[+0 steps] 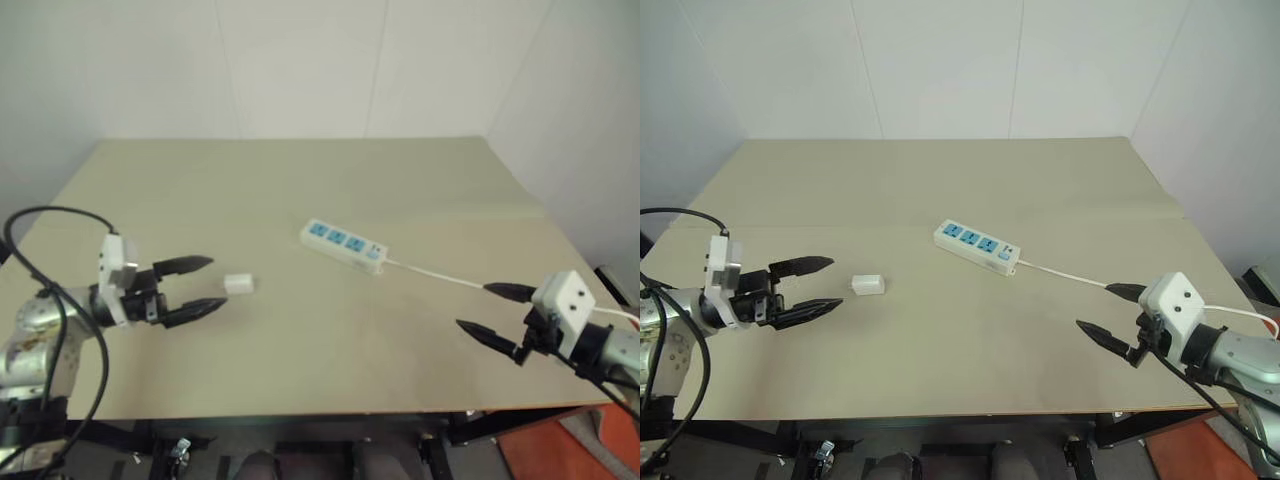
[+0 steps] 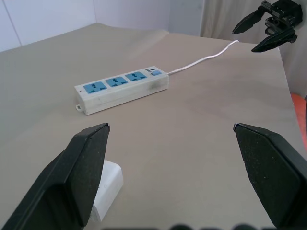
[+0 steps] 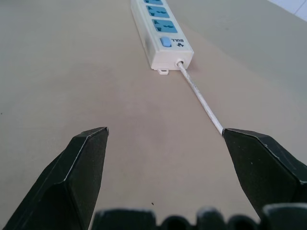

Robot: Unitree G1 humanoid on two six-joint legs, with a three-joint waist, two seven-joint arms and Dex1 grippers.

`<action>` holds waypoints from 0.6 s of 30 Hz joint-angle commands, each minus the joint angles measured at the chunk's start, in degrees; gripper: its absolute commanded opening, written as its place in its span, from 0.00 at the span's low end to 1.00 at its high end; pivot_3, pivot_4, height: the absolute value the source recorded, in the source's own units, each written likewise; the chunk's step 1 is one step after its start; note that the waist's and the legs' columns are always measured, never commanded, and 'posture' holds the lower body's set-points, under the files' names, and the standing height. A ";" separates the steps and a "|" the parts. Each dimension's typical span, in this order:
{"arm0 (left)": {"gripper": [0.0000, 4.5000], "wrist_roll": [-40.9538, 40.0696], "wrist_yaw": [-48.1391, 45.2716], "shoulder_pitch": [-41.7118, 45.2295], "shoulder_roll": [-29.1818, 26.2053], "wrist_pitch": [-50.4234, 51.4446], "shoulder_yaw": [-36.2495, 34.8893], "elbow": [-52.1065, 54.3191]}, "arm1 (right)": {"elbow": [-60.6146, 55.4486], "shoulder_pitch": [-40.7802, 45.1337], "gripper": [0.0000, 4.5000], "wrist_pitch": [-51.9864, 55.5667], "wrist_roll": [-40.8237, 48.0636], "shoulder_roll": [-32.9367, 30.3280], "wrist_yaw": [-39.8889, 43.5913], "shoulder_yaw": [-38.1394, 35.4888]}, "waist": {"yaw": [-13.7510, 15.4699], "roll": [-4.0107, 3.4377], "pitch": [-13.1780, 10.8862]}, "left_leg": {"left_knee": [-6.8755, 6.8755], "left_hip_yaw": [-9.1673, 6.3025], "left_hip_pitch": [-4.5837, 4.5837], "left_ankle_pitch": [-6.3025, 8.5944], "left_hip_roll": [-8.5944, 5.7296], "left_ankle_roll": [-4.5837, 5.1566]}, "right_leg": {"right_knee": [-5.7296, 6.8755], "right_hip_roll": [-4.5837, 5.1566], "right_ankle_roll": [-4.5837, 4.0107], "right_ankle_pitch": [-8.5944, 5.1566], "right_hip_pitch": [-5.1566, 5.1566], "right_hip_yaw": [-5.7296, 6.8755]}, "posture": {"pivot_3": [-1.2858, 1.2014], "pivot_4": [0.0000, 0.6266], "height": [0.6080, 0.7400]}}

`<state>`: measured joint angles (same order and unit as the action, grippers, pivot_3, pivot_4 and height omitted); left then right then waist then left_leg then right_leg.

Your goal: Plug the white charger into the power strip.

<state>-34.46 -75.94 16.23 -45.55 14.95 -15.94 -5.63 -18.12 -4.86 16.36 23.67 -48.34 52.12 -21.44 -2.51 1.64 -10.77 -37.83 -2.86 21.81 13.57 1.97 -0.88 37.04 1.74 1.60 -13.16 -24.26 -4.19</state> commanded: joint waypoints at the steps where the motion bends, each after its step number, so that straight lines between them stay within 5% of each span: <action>1: 1.00 0.00 -0.23 1.96 -0.24 -1.01 -0.12 0.18 | -1.77 0.42 0.99 -0.64 0.08 -0.71 -0.45 -1.94 | 0.02 0.00 0.00 | 0.00 0.00 0.00 0.00 0.00 0.00 | 0.00 0.00 0.00 0.00 0.00 0.00 | 0.52 0.24 1.00; 14: 1.00 -0.18 0.47 0.04 -0.33 -0.34 -0.67 2.84 | 2.01 4.85 0.99 1.61 0.04 0.02 -0.35 2.01 | -0.02 0.00 0.00 | 0.00 0.00 0.00 0.00 0.00 0.00 | 0.01 0.00 -0.01 0.00 -0.01 0.00 | 0.52 0.24 1.00; 18: 1.00 -1.06 1.82 1.32 1.31 0.68 0.34 3.88 | 9.79 13.28 0.99 -0.66 -2.74 1.15 1.17 8.66 | -0.21 0.00 0.00 | -0.01 0.01 -0.02 0.00 -0.01 0.00 | 0.00 0.01 0.00 0.01 0.02 -0.01 | 0.52 0.24 1.00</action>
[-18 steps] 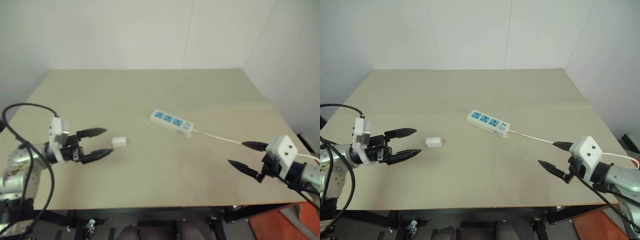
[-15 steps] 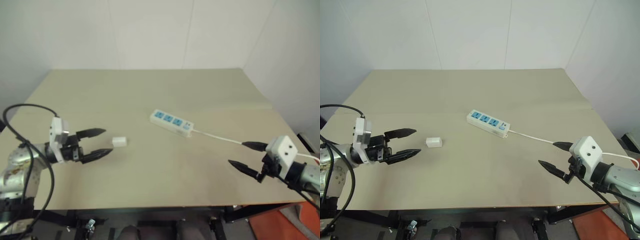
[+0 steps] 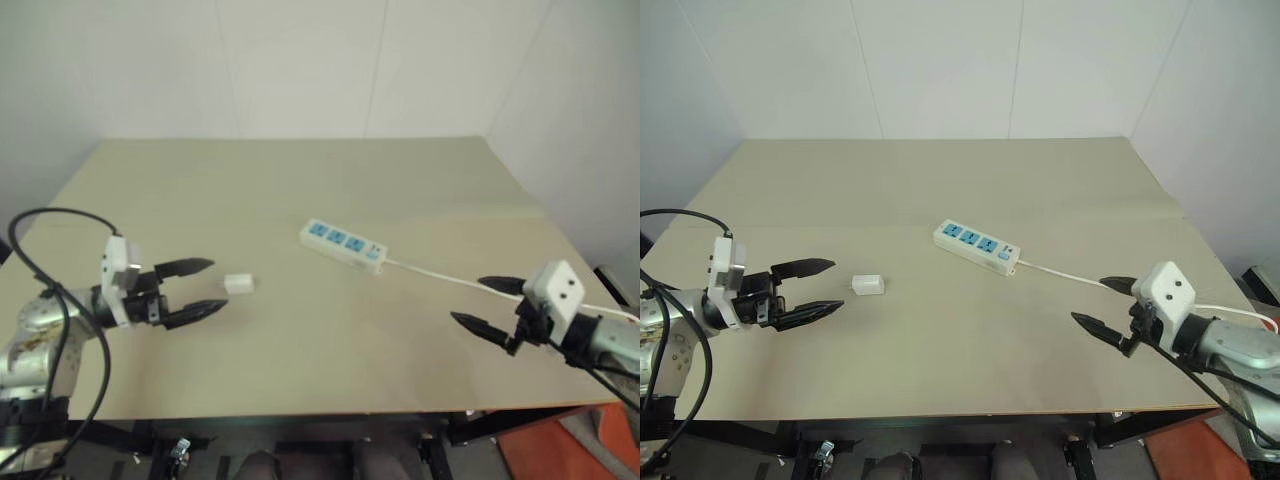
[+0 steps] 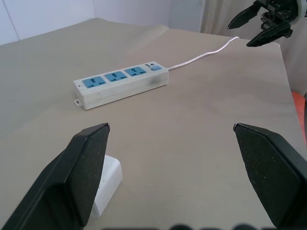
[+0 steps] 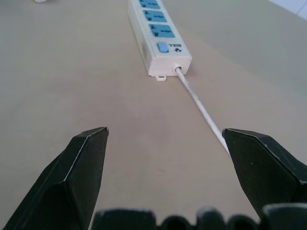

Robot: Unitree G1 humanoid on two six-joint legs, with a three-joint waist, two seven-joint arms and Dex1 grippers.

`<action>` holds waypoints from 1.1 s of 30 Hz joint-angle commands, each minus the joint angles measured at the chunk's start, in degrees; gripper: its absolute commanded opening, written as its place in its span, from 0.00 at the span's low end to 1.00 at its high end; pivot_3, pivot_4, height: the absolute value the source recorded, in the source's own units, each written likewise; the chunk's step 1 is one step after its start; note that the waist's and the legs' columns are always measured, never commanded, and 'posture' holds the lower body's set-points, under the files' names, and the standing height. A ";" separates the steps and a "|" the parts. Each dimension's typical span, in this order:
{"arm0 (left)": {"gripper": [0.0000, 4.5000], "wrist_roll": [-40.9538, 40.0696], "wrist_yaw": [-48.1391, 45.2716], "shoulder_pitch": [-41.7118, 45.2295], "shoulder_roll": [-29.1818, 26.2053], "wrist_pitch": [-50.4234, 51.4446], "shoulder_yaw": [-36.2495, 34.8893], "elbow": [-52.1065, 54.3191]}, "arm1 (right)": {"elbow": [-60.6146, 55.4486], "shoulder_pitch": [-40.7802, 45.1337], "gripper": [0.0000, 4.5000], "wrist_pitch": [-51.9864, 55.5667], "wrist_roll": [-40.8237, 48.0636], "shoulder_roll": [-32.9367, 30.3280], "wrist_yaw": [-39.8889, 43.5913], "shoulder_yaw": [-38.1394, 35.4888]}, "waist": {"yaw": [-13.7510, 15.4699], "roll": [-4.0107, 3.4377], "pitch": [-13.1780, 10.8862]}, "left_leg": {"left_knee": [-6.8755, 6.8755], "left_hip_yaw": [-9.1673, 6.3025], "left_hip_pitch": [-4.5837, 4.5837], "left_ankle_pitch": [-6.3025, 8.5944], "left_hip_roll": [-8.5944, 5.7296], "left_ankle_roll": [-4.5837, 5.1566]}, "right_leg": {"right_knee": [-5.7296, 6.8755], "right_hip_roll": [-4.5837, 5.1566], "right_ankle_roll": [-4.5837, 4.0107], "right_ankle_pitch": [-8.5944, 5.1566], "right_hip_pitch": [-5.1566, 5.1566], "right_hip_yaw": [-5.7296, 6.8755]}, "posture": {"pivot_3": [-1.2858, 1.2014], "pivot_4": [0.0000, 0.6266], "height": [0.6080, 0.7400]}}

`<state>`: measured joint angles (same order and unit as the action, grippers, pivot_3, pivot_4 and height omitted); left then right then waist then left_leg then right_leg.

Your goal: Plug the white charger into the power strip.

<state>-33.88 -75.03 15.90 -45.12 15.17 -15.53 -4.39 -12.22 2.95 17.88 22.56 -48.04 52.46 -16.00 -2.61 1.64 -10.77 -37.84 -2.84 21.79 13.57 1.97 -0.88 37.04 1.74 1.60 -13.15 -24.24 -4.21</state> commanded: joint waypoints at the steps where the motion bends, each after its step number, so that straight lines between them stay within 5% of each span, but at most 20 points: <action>1: 1.00 -2.12 1.15 2.07 1.40 0.92 0.21 3.21 | 6.82 8.85 0.99 -3.05 -2.81 1.66 1.24 5.61 | -0.24 0.00 0.00 | -0.01 0.00 -0.02 0.00 0.00 0.00 | 0.00 -0.01 0.01 0.02 0.01 -0.01 | 0.52 0.24 1.00; 13: 1.00 -1.97 3.50 2.91 3.48 2.40 3.75 8.83 | 58.53 44.05 0.99 -19.94 -16.45 14.11 2.06 18.27 | -0.89 0.00 -0.03 | 0.00 -0.06 0.14 0.00 0.03 0.00 | -0.03 -0.05 -0.51 0.35 -0.11 0.02 | 0.52 0.24 1.00; 22: 1.00 -3.73 5.15 1.71 4.16 3.74 3.45 12.50 | 77.95 53.06 0.99 -23.02 -21.15 16.78 2.22 18.98 | -1.30 -0.01 -0.03 | 0.00 -0.07 0.13 -0.01 0.01 0.00 | -0.01 -0.03 -0.54 0.37 -0.10 0.01 | 0.52 0.24 1.00; 26: 1.00 -2.78 5.60 1.15 4.14 3.29 3.66 12.36 | 80.24 54.69 0.78 -21.70 -21.74 17.42 2.69 18.63 | -1.46 -0.01 -0.03 | 0.00 -0.07 0.06 -0.01 0.02 0.00 | 0.03 -0.05 -0.54 0.37 -0.08 0.01 | 0.52 0.24 1.00; 33: 1.00 -2.87 6.01 0.67 4.75 2.99 4.05 13.09 | 79.66 55.20 0.22 -22.85 -22.01 17.60 4.94 18.59 | -1.47 -0.01 -0.03 | 0.00 -0.07 0.06 -0.01 0.02 0.00 | 0.03 -0.05 -0.54 0.37 -0.08 0.01 | 0.52 0.24 1.00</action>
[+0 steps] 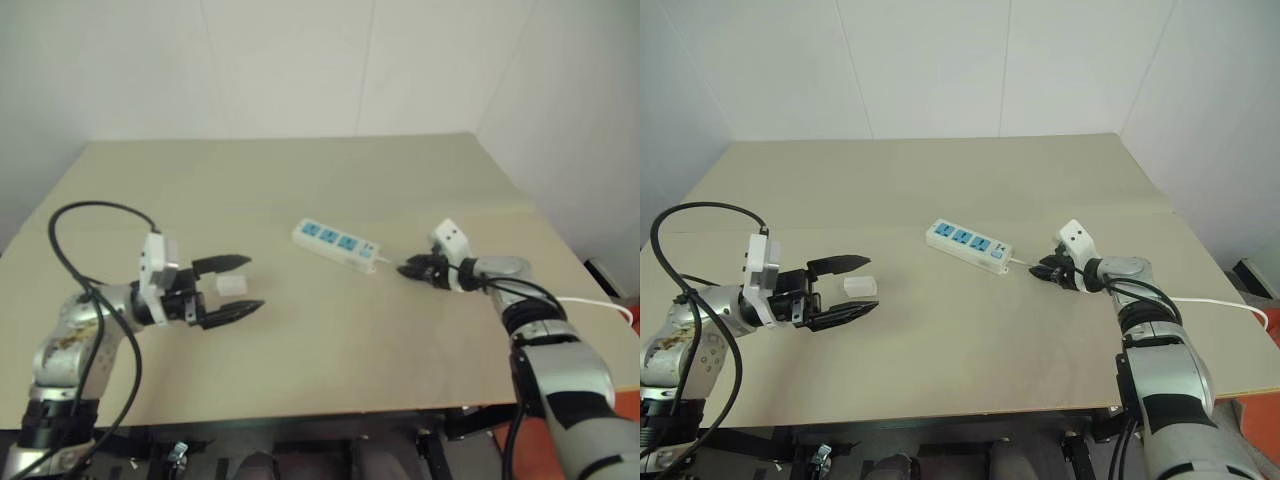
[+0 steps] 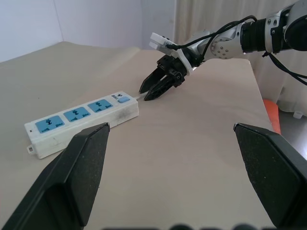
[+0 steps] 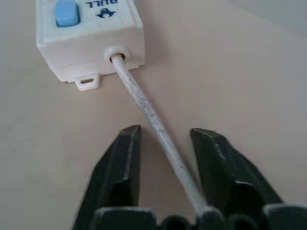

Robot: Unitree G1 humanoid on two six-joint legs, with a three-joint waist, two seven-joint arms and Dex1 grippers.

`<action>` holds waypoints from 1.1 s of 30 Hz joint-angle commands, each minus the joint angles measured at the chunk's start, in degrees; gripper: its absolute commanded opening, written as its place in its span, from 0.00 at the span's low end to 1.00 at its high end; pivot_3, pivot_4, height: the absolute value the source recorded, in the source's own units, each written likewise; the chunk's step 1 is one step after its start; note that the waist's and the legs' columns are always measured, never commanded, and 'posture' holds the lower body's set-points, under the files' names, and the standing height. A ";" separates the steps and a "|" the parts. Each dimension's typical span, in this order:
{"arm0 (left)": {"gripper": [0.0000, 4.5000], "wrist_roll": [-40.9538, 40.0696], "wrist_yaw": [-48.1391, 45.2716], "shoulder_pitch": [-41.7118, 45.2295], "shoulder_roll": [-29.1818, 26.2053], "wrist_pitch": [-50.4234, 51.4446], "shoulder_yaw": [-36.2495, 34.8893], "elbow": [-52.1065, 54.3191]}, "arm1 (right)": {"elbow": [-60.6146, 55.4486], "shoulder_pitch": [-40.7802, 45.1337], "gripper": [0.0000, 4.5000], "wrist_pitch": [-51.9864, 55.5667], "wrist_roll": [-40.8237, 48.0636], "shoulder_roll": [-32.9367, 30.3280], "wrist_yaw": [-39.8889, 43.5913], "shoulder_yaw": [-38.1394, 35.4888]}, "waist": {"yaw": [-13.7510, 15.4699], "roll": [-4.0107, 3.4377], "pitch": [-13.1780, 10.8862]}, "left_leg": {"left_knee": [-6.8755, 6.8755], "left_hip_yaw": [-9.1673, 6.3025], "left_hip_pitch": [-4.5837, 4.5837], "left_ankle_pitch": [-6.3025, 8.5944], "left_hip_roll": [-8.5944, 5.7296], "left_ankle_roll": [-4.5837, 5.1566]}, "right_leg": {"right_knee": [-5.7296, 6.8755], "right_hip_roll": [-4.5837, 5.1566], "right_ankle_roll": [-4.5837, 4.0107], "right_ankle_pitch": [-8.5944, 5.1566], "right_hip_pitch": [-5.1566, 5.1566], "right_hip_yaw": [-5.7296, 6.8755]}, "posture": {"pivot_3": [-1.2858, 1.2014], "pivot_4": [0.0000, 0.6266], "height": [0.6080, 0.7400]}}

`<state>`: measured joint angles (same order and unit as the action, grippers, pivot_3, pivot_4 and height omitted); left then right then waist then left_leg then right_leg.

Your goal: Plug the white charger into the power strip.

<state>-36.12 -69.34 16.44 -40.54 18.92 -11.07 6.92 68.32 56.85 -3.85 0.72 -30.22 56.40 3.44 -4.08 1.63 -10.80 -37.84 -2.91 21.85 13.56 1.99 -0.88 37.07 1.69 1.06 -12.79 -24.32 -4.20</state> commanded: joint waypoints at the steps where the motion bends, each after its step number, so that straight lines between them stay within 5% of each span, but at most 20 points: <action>1: 1.00 -0.52 0.39 0.19 0.33 -0.88 -0.30 1.69 | -1.18 1.22 0.13 -1.52 -0.30 -0.24 1.17 -0.77 | 0.02 0.00 0.00 | 0.00 0.00 0.00 0.00 0.00 0.00 | 0.00 0.00 0.00 0.00 0.00 0.00 | 0.52 0.24 1.00; 3: 1.00 -0.38 0.41 0.27 0.61 -1.10 -0.16 1.46 | -1.91 0.95 0.00 -2.42 -0.65 -0.33 1.54 -0.47 | 0.00 0.00 0.00 | 0.00 0.00 0.01 0.00 0.00 0.00 | -0.01 0.00 0.00 0.00 0.00 0.00 | 0.52 0.24 1.00; 10: 1.00 0.28 0.19 1.36 1.11 -1.64 0.66 0.25 | -14.86 -5.36 0.00 -4.08 2.27 -1.61 6.71 -1.72 | 0.06 -0.01 -0.01 | 0.00 0.00 0.02 0.00 0.00 0.00 | -0.01 0.00 0.01 0.00 -0.01 0.00 | 0.52 0.24 1.00; 20: 1.00 1.14 -1.27 3.64 0.99 -2.60 1.70 -2.41 | -65.42 -36.29 0.00 12.61 10.95 -8.04 4.78 -6.63 | 0.81 -0.04 -0.02 | -0.01 -0.03 0.04 0.00 -0.01 0.00 | 0.02 0.01 0.08 -0.04 -0.02 0.03 | 0.52 0.24 1.00; 27: 1.00 2.01 -2.65 6.07 1.66 -2.91 3.03 -4.72 | -71.65 -42.95 0.00 14.75 10.26 -7.82 -0.74 -6.97 | 0.47 -0.04 -0.02 | -0.01 0.00 -0.03 0.00 -0.01 0.00 | 0.03 -0.01 0.50 -0.29 0.02 -0.01 | 0.52 0.24 1.00; 33: 1.00 2.55 -2.95 6.85 2.18 -2.88 3.60 -5.47 | -72.34 -43.09 0.44 14.89 11.53 -7.13 -3.20 -7.30 | 0.57 -0.03 -0.02 | -0.01 -0.01 0.04 0.00 -0.01 0.00 | -0.01 0.00 0.50 -0.29 0.01 0.00 | 0.52 0.24 1.00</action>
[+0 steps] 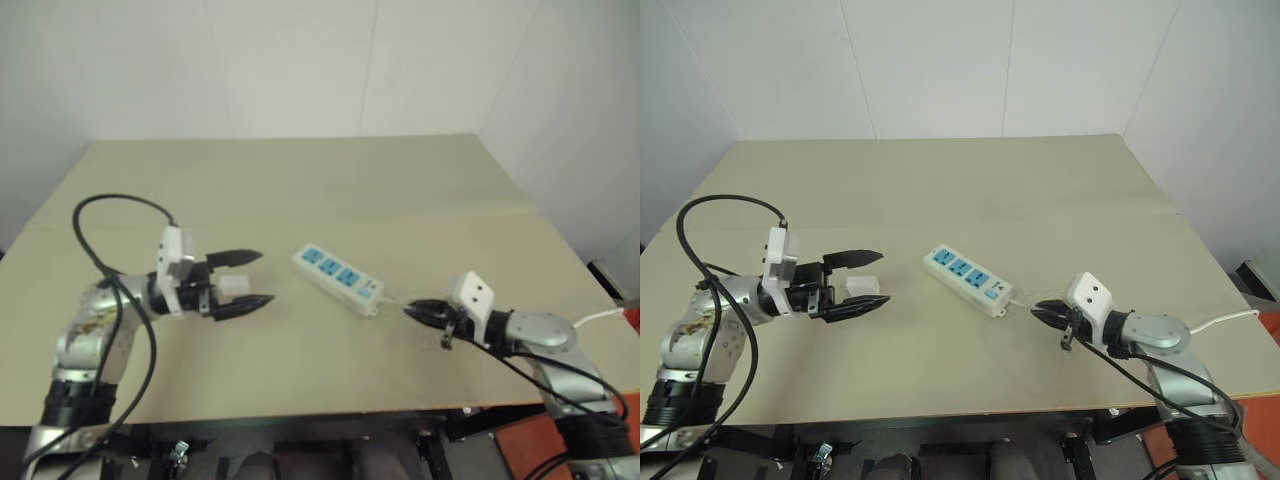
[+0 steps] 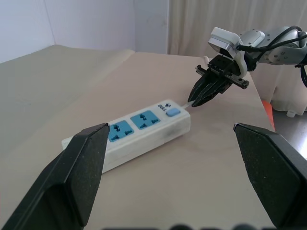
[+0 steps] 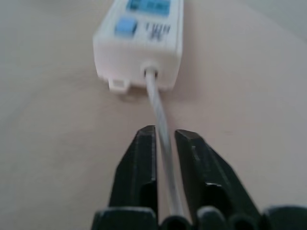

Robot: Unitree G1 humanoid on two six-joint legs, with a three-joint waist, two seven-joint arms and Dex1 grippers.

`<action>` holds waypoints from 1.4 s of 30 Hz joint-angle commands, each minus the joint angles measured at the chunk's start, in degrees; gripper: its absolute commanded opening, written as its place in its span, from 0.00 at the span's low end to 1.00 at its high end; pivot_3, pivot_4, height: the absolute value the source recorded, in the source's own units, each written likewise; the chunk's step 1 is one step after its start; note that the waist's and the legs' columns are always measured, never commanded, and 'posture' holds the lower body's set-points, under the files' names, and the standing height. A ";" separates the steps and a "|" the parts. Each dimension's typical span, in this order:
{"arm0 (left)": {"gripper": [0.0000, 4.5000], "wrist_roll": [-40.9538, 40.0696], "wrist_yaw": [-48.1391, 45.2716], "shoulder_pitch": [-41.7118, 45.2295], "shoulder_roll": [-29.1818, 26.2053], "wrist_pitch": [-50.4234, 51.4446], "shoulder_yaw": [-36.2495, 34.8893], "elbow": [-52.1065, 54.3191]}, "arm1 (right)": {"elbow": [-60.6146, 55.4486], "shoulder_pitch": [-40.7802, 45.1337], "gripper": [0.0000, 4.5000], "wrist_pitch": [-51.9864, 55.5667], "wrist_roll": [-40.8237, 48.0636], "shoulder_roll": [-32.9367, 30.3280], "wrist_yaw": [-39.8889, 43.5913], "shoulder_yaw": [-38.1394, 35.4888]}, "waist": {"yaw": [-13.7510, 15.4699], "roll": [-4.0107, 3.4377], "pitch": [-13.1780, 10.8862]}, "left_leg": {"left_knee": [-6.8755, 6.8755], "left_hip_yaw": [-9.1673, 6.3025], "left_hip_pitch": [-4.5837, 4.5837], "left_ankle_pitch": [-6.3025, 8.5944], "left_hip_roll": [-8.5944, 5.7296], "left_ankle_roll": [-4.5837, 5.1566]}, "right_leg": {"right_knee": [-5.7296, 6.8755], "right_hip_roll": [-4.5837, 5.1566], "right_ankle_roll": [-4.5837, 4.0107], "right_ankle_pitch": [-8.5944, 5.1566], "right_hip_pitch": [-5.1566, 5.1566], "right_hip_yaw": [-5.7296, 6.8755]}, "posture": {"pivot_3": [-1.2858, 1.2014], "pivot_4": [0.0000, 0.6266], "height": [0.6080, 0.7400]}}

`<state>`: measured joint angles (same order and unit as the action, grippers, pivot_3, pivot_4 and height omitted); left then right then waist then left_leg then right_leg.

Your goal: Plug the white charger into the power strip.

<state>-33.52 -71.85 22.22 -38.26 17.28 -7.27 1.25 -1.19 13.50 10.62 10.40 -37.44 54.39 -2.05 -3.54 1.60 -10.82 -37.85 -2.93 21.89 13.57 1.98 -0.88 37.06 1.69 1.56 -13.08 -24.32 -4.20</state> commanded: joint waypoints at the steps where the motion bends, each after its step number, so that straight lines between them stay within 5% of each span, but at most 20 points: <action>1: 1.00 0.00 -0.50 1.08 -0.12 -1.27 -0.24 0.12 | -3.20 0.03 0.52 0.53 2.27 0.06 -1.36 -2.12 | 0.06 0.00 0.00 | 0.00 0.00 0.00 0.00 0.00 0.00 | 0.00 0.00 0.00 0.00 0.00 0.00 | 0.52 0.24 1.00; 7: 1.00 0.25 -0.34 1.03 -0.36 -1.27 -0.64 -0.29 | -6.86 -1.52 0.99 0.70 6.15 0.72 -2.38 -4.08 | 0.21 0.00 0.00 | 0.00 0.00 -0.01 0.00 0.00 0.00 | 0.01 0.00 0.01 -0.01 0.01 0.01 | 0.52 0.24 1.00; 24: 1.00 1.39 0.11 2.12 0.01 -1.85 -0.01 -0.94 | 0.80 2.35 0.99 -6.61 2.42 14.32 -10.54 2.71 | 0.57 0.00 0.00 | 0.00 -0.01 -0.03 0.00 0.01 0.00 | 0.02 0.00 0.00 0.00 0.00 0.01 | 0.52 0.24 1.00; 42: 1.00 1.31 0.80 0.22 0.10 -2.04 -0.57 0.59 | 8.53 5.78 0.99 -5.01 3.60 16.29 -8.43 3.61 | 0.88 0.00 0.00 | 0.00 -0.01 -0.03 0.00 0.01 0.00 | 0.01 0.00 -0.02 0.01 0.00 0.01 | 0.52 0.24 1.00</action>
<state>-31.64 -71.20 22.45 -37.88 16.36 -6.81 0.26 7.74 18.20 5.67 12.60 -21.38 45.77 1.82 -2.66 1.59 -10.82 -37.85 -2.94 21.86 13.56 1.99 -0.88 37.08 1.68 1.55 -13.07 -24.32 -4.19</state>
